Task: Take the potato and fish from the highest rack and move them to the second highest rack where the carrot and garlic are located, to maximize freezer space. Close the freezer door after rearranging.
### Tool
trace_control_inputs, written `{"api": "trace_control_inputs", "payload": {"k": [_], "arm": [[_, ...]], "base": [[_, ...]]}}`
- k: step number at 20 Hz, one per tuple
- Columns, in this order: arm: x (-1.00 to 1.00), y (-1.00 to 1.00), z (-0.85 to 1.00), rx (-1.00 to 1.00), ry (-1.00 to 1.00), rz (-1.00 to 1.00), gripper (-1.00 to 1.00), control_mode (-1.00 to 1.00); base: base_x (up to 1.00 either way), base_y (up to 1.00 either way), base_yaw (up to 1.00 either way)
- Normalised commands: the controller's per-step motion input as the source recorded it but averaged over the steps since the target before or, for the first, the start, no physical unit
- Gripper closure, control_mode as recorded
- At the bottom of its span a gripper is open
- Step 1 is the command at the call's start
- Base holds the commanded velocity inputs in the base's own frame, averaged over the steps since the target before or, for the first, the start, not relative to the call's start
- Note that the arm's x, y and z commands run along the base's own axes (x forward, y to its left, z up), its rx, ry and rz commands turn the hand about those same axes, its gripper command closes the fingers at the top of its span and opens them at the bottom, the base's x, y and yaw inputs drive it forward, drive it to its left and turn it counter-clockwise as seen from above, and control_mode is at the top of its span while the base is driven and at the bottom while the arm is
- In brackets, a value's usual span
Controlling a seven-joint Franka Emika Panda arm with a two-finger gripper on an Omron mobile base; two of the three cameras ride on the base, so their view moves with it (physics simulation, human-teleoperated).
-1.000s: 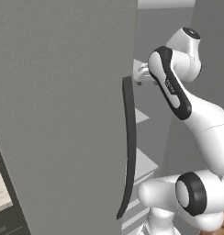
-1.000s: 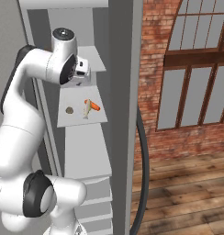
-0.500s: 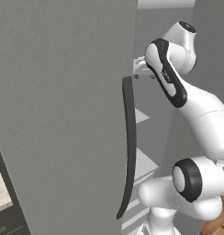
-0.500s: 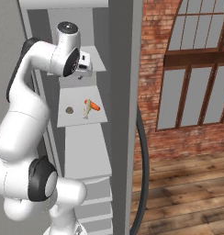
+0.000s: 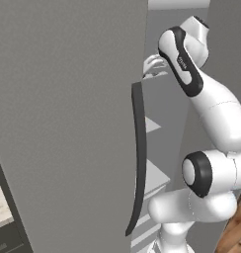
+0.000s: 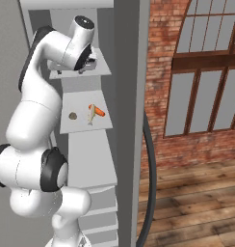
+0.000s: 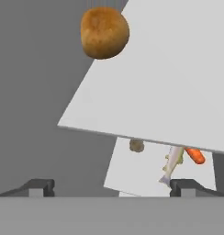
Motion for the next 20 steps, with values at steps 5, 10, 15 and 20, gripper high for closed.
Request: {"api": "trace_control_inputs", "payload": {"k": [5, 10, 15, 20], "arm": [[0.08, 0.18, 0.29, -0.12, -0.20, 0.56, -1.00, -1.00], [0.09, 0.00, 0.01, -0.04, -0.40, 0.69, -1.00, -1.00], [0.09, 0.00, 0.00, -0.06, -0.60, 0.49, -1.00, -1.00], [0.27, 0.06, -0.03, -0.06, -0.45, 0.29, -1.00, -1.00]], "base": [[0.00, 0.00, 0.00], [0.00, 0.00, 0.00], [0.00, 0.00, 0.00], [0.00, 0.00, 0.00]]}}
